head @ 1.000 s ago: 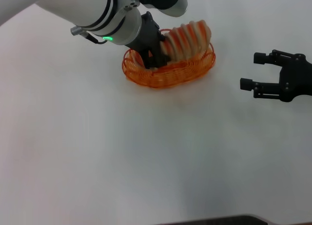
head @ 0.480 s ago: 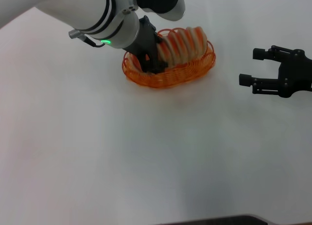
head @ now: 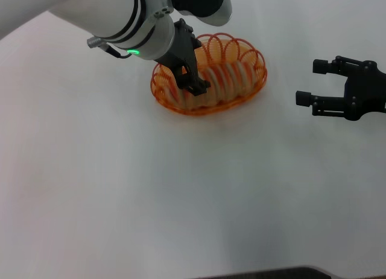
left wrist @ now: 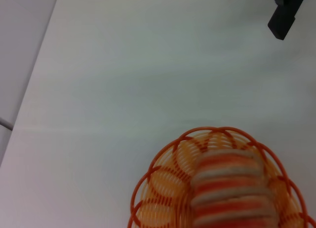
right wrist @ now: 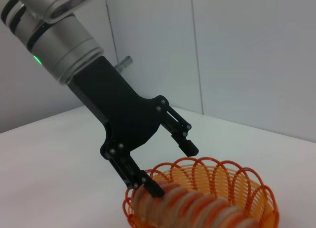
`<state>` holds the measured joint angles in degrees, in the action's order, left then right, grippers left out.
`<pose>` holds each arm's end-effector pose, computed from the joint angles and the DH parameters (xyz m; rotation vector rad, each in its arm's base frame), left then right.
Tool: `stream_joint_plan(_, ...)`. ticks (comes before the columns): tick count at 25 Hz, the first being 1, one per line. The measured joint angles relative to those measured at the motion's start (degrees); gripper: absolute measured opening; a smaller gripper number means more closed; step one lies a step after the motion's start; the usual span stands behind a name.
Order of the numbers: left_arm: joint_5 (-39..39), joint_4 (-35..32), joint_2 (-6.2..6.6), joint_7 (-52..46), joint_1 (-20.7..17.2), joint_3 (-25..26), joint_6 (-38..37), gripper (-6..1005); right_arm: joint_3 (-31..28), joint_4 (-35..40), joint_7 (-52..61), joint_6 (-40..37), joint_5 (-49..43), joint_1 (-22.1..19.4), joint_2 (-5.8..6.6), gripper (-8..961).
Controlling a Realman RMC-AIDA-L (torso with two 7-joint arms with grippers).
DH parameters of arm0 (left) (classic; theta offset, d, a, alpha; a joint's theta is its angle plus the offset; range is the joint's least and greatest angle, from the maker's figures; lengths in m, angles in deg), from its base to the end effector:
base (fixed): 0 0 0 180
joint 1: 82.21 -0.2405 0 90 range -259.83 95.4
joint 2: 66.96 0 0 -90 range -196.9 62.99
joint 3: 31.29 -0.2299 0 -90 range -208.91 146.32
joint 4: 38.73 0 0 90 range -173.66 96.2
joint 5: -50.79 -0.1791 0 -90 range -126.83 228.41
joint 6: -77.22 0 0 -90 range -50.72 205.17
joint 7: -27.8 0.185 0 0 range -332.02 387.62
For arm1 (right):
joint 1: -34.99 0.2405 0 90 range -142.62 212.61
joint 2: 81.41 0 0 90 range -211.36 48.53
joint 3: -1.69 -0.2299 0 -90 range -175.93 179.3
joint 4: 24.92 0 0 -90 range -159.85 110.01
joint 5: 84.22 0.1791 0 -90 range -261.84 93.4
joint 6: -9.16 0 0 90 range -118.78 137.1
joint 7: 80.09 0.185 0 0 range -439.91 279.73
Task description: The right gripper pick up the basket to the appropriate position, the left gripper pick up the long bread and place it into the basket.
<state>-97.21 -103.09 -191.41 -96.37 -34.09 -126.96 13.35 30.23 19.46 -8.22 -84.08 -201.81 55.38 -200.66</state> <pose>-0.0965 0.3540 -0.1116 -2.7569 0.1426 0.4437 0.2630 0.2801 0.0153 -2.5337 0.6052 0.6295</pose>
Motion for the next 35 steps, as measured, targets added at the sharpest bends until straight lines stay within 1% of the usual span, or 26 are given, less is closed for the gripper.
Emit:
stream_joint_plan(6, -0.05, -2.16, -0.02, -1.43, -1.01, 0.75, -0.24, 777, -0.06, -0.07, 0.02, -0.09, 0.04, 0.00, -0.02, 888)
stream_joint_plan(8, 0.60, -3.37, 0.03, -2.59, -1.76, 2.62, -0.07, 777, -0.13, -0.06, 0.02, -0.29, 0.18, 0.00, -0.01, 888)
stream_joint_plan(12, 4.35, -3.98, 0.20, -2.53, -3.50, 8.31, -0.42, 776, -0.27, 0.04, 0.02, -0.50, 0.36, 0.00, 0.07, 889)
stream_joint_plan(15, 7.71, -4.01, 0.35, -1.05, -5.90, 12.16, -0.56, 775, -0.75, 0.12, 0.07, -0.61, 0.44, 0.01, 0.32, 890)
stream_joint_plan(17, 10.73, -4.20, 0.35, 1.11, -8.09, 15.77, -1.06, 775, -1.18, 0.23, 0.08, -0.77, 0.53, 0.06, 0.51, 891)
stream_joint_plan(20, 15.63, -4.22, 0.38, 4.52, -10.98, 21.72, -3.46, 775, -1.71, 0.84, 0.13, -1.01, 0.59, 0.15, 0.78, 891)
stream_joint_plan(22, 20.44, -3.41, 0.48, 9.15, -12.95, 28.41, -7.63, 774, -1.88, 1.25, 0.17, -1.25, 0.62, 0.18, 0.87, 892)
stream_joint_plan(23, 24.16, -1.62, 0.76, 13.87, -14.38, 34.96, -12.77, 774, -1.91, 1.41, 0.16, -1.47, 0.62, 0.18, 0.89, 892)
stream_joint_plan(24, 25.19, -0.40, 0.99, 15.79, -14.67, 37.93, -15.23, 774, -1.93, 1.56, 0.03, -1.69, 0.62, 0.17, 0.91, 893)
stream_joint_plan(25, 25.19, -0.40, 0.99, 15.79, -14.67, 37.93, -15.23, 774, -1.92, 1.66, -0.23, -1.93, 0.62, 0.15, 0.90, 893)
stream_joint_plan(27, 26.33, 2.92, 1.86, 19.92, -15.05, 43.62, -20.69, 773, -1.92, 1.70, -1.05, -2.12, 0.63, -0.03, 0.92, 893)
stream_joint_plan(29, 26.49, 7.13, 3.05, 23.44, -15.45, 47.98, -25.06, 773, -1.92, 1.71, -2.01, -2.12, 0.62, -0.52, 0.92, 894)
stream_joint_plan(32, 26.53, 11.05, 4.36, 26.99, -16.85, 49.87, -27.64, 773, -2.08, 1.71, -4.10, -1.68, 0.50, -1.55, 0.59, 895)
stream_joint_plan(34, 26.64, 13.06, 5.06, 29.60, -18.42, 50.09, -28.27, 772, -2.48, 1.71, -5.71, -1.48, 0.48, -2.34, 0.14, 896)
stream_joint_plan(35, 26.66, 13.43, 5.19, 30.14, -18.84, 50.10, -28.46, 772, -2.71, 1.60, -6.47, -1.62, 0.53, -2.71, -0.03, 896)
